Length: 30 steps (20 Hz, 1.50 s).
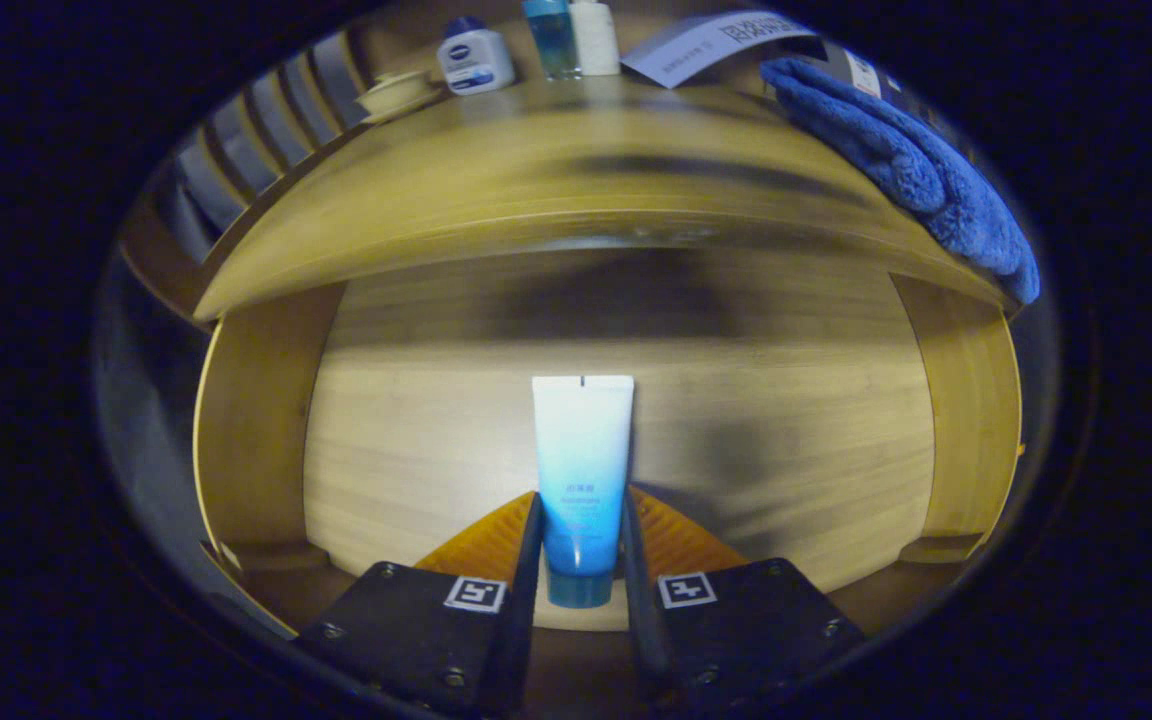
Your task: Pull open the drawer, take out the items inside it, and place them on the countertop above the cabinet.
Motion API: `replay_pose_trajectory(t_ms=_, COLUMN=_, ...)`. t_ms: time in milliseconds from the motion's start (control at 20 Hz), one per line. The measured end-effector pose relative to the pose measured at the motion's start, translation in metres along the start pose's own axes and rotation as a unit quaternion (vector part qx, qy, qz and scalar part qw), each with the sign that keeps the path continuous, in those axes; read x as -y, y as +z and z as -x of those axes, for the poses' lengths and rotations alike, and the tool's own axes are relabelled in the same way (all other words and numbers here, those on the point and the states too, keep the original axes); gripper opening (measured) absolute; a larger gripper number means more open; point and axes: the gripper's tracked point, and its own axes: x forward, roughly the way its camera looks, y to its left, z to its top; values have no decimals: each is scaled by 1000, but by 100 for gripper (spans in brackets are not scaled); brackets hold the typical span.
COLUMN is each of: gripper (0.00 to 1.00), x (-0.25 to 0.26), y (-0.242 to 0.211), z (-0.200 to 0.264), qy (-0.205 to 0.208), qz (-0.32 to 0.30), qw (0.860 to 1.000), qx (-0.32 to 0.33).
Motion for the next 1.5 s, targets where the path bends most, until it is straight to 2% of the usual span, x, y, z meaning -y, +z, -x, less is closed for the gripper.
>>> replay_pose_trajectory(t_ms=200, gripper=41, x=1, y=17, z=2, qy=4, qz=26, qw=997, qx=72)
replay_pose_trajectory(t_ms=350, gripper=41, x=-1, y=34, z=10, qy=21, qz=24, qw=988, qx=153)
replay_pose_trajectory(t_ms=600, gripper=41, x=13, y=63, z=31, qy=-22, qz=78, qw=955, qx=285)
replay_pose_trajectory(t_ms=900, gripper=41, x=29, y=102, z=93, qy=-43, qz=37, qw=909, qx=413)
replay_pose_trajectory(t_ms=1000, gripper=40, x=29, y=118, z=102, qy=-48, qz=36, qw=901, qx=430)
replay_pose_trajectory(t_ms=1250, gripper=40, x=30, y=163, z=102, qy=-58, qz=30, qw=903, qx=424)
replay_pose_trajectory(t_ms=1500, gripper=41, x=27, y=208, z=36, qy=-59, qz=27, qw=931, qx=360)
